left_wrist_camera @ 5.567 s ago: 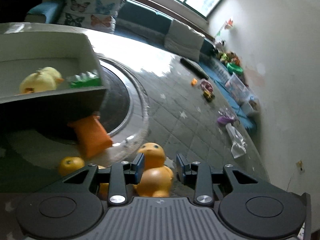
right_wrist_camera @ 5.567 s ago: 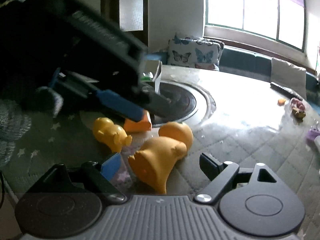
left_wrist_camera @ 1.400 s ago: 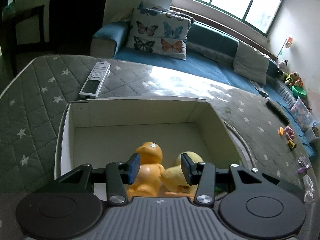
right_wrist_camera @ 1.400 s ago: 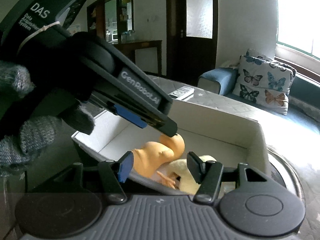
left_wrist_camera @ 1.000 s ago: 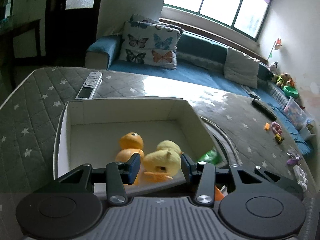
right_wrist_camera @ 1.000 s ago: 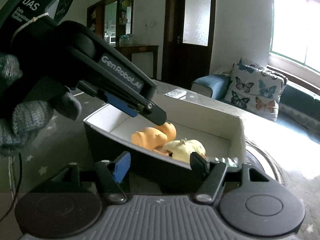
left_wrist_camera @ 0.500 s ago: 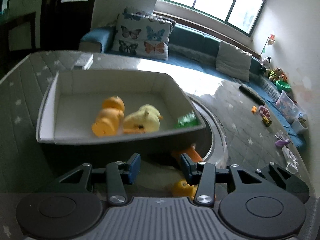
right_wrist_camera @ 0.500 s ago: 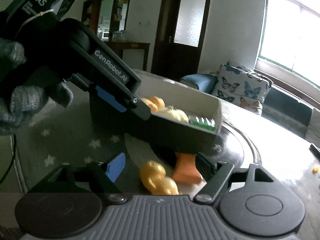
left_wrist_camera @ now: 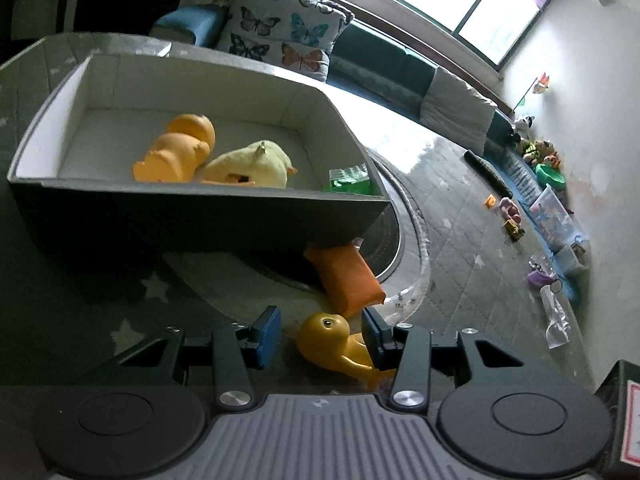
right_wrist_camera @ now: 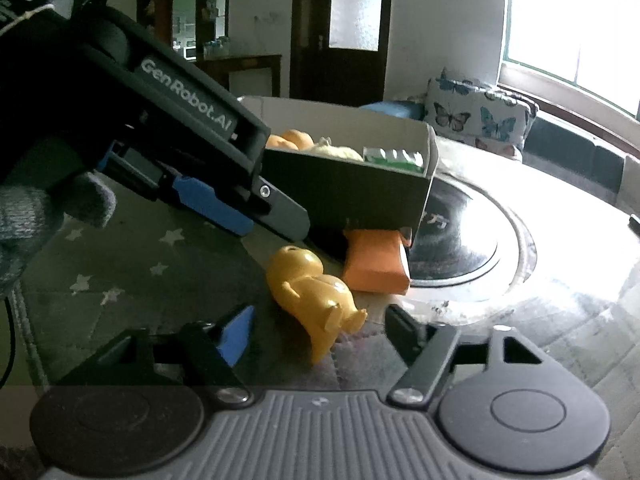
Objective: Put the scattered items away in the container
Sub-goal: 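Move the right gripper to the yellow pig toy and grasp it, then lift the yellow pig toy into the box and open the right gripper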
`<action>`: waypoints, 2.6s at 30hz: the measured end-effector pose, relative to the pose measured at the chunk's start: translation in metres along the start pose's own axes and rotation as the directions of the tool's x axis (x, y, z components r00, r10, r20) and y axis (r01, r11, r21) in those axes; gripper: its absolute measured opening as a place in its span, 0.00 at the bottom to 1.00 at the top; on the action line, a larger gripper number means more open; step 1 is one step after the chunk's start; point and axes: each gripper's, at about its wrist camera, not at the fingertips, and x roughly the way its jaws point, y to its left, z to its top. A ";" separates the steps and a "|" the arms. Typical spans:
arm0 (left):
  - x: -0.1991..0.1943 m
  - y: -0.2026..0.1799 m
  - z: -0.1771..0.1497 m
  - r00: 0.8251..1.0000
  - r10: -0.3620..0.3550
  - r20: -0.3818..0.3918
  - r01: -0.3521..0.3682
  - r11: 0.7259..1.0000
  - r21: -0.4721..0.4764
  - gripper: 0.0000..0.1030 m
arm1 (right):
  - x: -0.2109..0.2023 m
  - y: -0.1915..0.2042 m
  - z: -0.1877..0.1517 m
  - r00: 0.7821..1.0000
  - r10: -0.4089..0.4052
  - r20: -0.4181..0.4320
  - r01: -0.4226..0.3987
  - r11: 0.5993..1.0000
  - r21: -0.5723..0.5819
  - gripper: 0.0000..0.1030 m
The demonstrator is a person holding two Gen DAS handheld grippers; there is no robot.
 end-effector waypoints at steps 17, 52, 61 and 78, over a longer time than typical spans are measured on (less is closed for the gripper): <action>0.014 0.008 -0.006 0.999 -0.029 -0.024 0.028 0.998 -0.059 0.32 | 0.003 0.000 -0.001 1.000 0.003 -0.001 -0.003 1.000 0.031 0.44; -0.034 0.091 0.100 0.971 0.122 0.204 -0.078 0.974 -0.212 0.30 | 0.087 0.026 0.135 0.976 0.171 0.133 -0.156 0.981 -0.115 0.41; -0.024 0.102 0.094 0.979 0.101 0.176 -0.056 0.968 -0.243 0.26 | 0.105 0.020 0.130 0.978 0.178 0.113 -0.167 0.981 -0.103 0.43; -0.041 0.091 0.083 0.972 0.128 0.198 -0.080 0.969 -0.235 0.26 | 0.095 0.024 0.121 0.979 0.165 0.120 -0.158 0.985 -0.068 0.48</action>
